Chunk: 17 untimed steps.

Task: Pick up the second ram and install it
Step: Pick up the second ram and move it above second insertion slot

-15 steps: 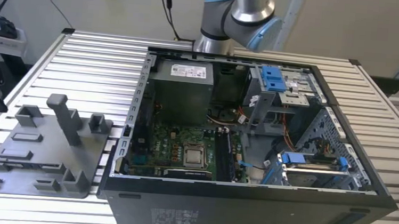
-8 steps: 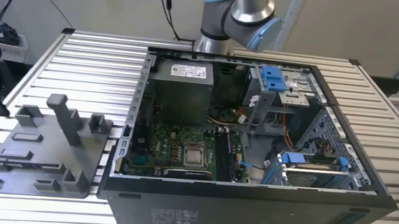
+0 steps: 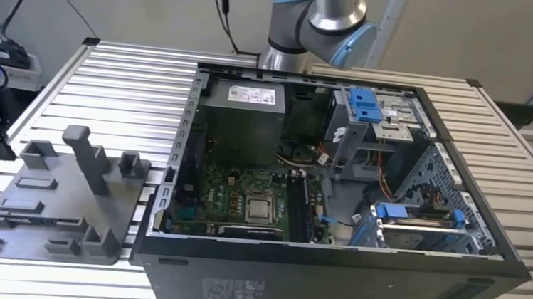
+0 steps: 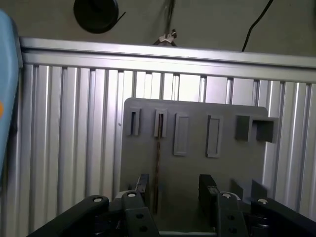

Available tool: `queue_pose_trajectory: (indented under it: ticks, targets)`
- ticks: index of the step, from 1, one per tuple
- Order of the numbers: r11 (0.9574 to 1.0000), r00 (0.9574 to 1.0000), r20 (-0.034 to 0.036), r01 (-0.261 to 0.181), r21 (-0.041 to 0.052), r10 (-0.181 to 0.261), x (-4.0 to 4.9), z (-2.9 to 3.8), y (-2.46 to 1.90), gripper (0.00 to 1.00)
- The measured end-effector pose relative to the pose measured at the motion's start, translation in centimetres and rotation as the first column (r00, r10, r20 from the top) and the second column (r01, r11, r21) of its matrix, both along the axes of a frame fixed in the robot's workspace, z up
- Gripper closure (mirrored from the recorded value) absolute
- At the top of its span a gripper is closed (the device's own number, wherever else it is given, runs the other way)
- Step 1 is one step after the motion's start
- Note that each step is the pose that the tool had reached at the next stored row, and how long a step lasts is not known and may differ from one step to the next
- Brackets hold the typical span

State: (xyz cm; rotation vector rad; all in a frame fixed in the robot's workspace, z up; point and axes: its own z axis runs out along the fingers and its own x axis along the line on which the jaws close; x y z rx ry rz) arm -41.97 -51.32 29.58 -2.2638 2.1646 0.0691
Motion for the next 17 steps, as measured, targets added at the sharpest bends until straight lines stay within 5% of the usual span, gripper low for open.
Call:
queue_pose_trajectory:
  ticks: [17]
  targets:
    - [0.9999, 0.9999, 0.0001, -0.012, 0.0001, 0.012, 0.0, -1.81, -0.09, 0.46]
